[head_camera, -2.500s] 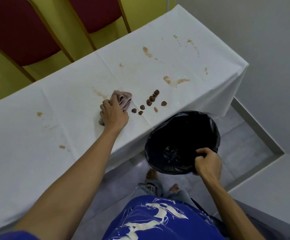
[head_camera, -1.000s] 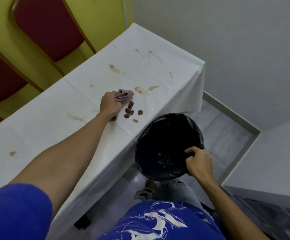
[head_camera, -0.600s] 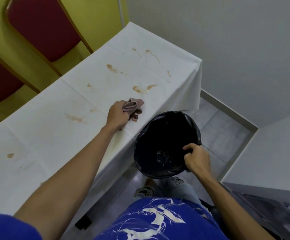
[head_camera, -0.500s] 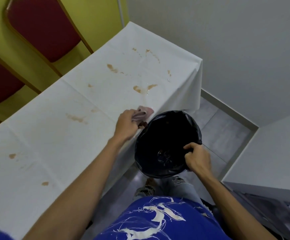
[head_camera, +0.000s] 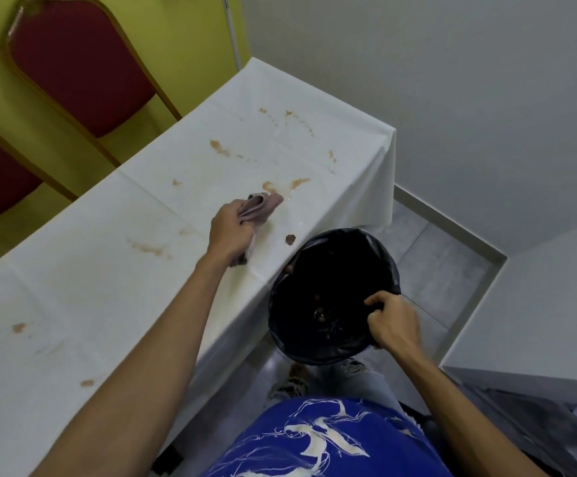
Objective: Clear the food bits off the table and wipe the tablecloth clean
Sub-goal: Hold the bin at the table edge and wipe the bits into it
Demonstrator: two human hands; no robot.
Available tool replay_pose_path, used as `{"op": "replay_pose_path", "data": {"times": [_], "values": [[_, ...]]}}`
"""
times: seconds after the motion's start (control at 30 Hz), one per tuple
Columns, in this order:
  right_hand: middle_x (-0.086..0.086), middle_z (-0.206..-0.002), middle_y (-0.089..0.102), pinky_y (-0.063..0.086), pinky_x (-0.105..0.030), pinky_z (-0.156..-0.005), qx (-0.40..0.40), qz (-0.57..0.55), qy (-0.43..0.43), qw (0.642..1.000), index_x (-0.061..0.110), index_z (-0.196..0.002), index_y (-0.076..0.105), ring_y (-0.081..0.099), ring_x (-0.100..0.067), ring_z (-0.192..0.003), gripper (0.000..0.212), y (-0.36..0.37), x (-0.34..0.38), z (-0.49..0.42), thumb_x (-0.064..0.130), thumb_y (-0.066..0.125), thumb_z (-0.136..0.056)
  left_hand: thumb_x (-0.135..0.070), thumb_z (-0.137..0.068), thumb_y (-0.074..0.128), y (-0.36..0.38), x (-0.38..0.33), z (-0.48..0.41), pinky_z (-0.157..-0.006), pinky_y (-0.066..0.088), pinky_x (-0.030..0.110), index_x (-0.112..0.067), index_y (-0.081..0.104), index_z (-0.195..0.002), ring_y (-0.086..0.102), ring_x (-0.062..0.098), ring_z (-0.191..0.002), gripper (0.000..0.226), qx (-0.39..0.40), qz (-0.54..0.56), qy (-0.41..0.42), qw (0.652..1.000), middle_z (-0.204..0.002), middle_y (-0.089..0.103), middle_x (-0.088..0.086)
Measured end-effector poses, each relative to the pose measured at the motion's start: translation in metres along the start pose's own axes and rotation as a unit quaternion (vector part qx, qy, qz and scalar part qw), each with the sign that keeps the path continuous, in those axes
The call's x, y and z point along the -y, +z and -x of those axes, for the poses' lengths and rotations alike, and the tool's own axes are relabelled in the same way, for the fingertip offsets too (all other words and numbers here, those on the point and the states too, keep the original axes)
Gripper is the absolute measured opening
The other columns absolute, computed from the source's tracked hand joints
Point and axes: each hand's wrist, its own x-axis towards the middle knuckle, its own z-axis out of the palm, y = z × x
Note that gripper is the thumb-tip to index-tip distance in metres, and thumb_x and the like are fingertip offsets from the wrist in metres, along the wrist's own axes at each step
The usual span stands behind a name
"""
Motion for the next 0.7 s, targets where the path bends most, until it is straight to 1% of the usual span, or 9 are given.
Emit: {"op": "replay_pose_path", "data": {"times": [0.1, 0.17, 0.23, 0.3, 0.4, 0.47, 0.53, 0.6, 0.7], "values": [[-0.003, -0.074, 0.068, 0.062, -0.044, -0.058, 0.003, 0.001, 0.004, 1.0, 0.028, -0.103, 0.068, 0.068, -0.023, -0.052, 0.045, 0.001, -0.001, 0.001, -0.003, 0.044, -0.081, 0.0, -0.086, 0.049, 0.012, -0.002, -0.017, -0.072, 0.039, 0.032, -0.004, 0.066, -0.112, 0.059, 0.033, -0.099, 0.03, 0.046, -0.083, 0.023, 0.995, -0.107, 0.064, 0.016], [-0.002, -0.075, 0.068, 0.061, -0.044, -0.058, -0.002, 0.001, 0.005, 1.0, 0.029, -0.104, 0.068, 0.068, -0.024, -0.053, 0.045, 0.001, -0.004, 0.0, -0.002, 0.045, -0.081, -0.001, -0.084, 0.048, 0.022, -0.002, -0.013, -0.073, 0.04, 0.033, -0.003, 0.064, -0.107, 0.059, 0.037, -0.099, 0.028, 0.064, -0.115, 0.027, 0.991, -0.107, 0.061, 0.018], [-0.002, -0.077, 0.068, 0.061, -0.044, -0.058, -0.003, 0.004, 0.007, 1.0, 0.03, -0.105, 0.068, 0.068, -0.025, -0.055, 0.046, 0.001, -0.004, -0.002, -0.001, 0.045, -0.08, -0.004, -0.085, 0.05, 0.033, -0.007, 0.005, -0.075, 0.04, 0.031, -0.005, 0.064, -0.107, 0.059, 0.035, -0.099, 0.027, 0.087, -0.113, 0.032, 0.989, -0.107, 0.06, 0.016], [-0.003, -0.077, 0.068, 0.061, -0.044, -0.058, 0.0, 0.005, 0.007, 1.0, 0.03, -0.104, 0.068, 0.068, -0.024, -0.054, 0.046, 0.001, -0.001, -0.002, -0.003, 0.046, -0.08, -0.004, -0.086, 0.051, 0.044, -0.015, 0.032, -0.075, 0.04, 0.028, -0.009, 0.066, -0.108, 0.061, 0.03, -0.101, 0.027, 0.135, -0.093, 0.055, 0.985, -0.106, 0.063, 0.01], [-0.003, -0.083, 0.067, 0.062, -0.044, -0.058, 0.002, 0.002, 0.004, 1.0, 0.028, -0.107, 0.068, 0.068, -0.024, -0.056, 0.045, -0.001, 0.002, -0.005, -0.003, 0.047, -0.083, -0.008, -0.089, 0.051, 0.051, -0.016, 0.066, -0.081, 0.046, 0.026, -0.026, 0.07, -0.118, 0.06, 0.013, -0.102, 0.039, 0.23, -0.016, 0.05, 0.972, -0.107, 0.065, -0.006], [-0.004, -0.08, 0.068, 0.062, -0.044, -0.059, 0.004, 0.001, 0.001, 1.0, 0.027, -0.107, 0.069, 0.069, -0.025, -0.056, 0.044, -0.004, 0.001, -0.008, -0.003, 0.046, -0.084, -0.012, -0.089, 0.053, 0.046, -0.009, 0.073, -0.083, 0.052, 0.03, -0.03, 0.071, -0.112, 0.063, 0.012, -0.099, 0.035, 0.206, 0.012, 0.023, 0.978, -0.105, 0.069, -0.006], [-0.003, -0.075, 0.067, 0.062, -0.044, -0.057, 0.005, 0.001, -0.001, 1.0, 0.026, -0.108, 0.069, 0.068, -0.023, -0.051, 0.044, -0.006, -0.001, -0.008, -0.004, 0.046, -0.085, -0.016, -0.09, 0.056, 0.034, -0.002, 0.069, -0.076, 0.053, 0.031, -0.026, 0.07, -0.107, 0.066, 0.017, -0.091, 0.025, 0.138, 0.021, -0.012, 0.99, -0.101, 0.073, -0.001], [-0.001, -0.073, 0.066, 0.062, -0.044, -0.057, 0.003, 0.0, 0.001, 1.0, 0.026, -0.108, 0.069, 0.068, -0.022, -0.049, 0.045, -0.007, -0.002, -0.008, -0.004, 0.046, -0.085, -0.017, -0.09, 0.057, 0.02, 0.005, 0.065, -0.068, 0.05, 0.03, -0.017, 0.068, -0.102, 0.067, 0.021, -0.086, 0.016, 0.079, 0.027, -0.042, 0.996, -0.094, 0.073, 0.003], [-0.002, -0.072, 0.066, 0.062, -0.043, -0.058, 0.002, 0.001, 0.004, 1.0, 0.027, -0.107, 0.07, 0.068, -0.022, -0.05, 0.046, -0.006, -0.001, -0.008, -0.006, 0.046, -0.084, -0.014, -0.088, 0.059, 0.004, 0.011, 0.059, -0.069, 0.047, 0.031, -0.014, 0.068, -0.099, 0.066, 0.024, -0.087, 0.014, 0.046, 0.045, -0.068, 0.996, -0.092, 0.072, 0.006]]}}
